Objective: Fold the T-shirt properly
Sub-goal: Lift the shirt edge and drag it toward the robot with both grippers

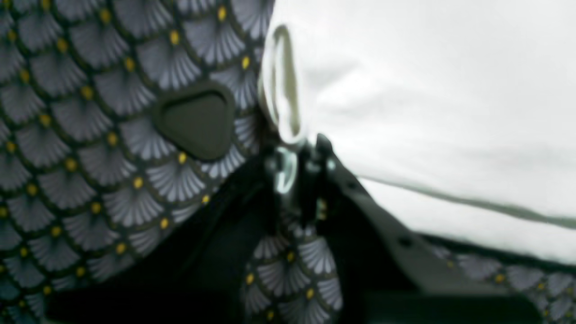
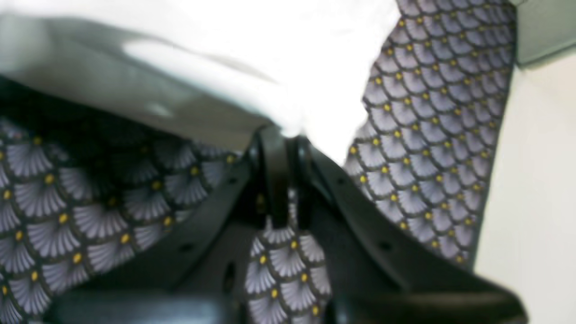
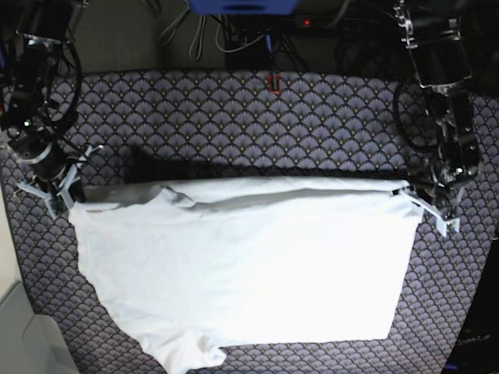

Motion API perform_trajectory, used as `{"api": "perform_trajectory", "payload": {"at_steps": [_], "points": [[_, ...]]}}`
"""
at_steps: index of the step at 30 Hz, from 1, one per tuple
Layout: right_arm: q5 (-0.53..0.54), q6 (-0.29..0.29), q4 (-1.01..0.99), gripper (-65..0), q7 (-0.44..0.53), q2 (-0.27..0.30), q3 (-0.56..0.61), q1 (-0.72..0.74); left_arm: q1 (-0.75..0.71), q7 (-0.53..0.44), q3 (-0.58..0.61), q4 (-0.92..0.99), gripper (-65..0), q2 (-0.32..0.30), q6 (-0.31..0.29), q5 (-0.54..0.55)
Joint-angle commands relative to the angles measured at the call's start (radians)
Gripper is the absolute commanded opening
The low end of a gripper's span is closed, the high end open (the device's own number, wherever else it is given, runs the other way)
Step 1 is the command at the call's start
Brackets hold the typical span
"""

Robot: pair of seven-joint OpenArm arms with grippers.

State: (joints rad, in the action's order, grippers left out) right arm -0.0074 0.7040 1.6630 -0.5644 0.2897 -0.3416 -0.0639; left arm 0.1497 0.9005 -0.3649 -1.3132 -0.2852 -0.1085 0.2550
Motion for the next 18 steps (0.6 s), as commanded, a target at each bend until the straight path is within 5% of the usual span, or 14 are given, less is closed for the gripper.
{"api": "perform_trajectory", "payload": {"at_steps": [1, 8, 18], "points": [[0.008, -0.006, 0.035, -65.0, 0.007, 0.032, -0.007, 0.019, 0.024, -0.002, -0.009, -0.042, -64.6, -0.029, 0.005, -0.007], [0.008, -0.006, 0.124, -65.0, -0.015, 0.044, -0.007, 0.008, 0.027, 0.098, -0.009, -0.171, -64.6, -0.041, 0.005, -0.016], [0.008, -0.006, 0.121, -65.0, -0.016, 0.062, -0.007, 0.045, 0.097, 0.222, -0.001, -0.114, -64.6, -0.087, 0.003, -0.01]]}}
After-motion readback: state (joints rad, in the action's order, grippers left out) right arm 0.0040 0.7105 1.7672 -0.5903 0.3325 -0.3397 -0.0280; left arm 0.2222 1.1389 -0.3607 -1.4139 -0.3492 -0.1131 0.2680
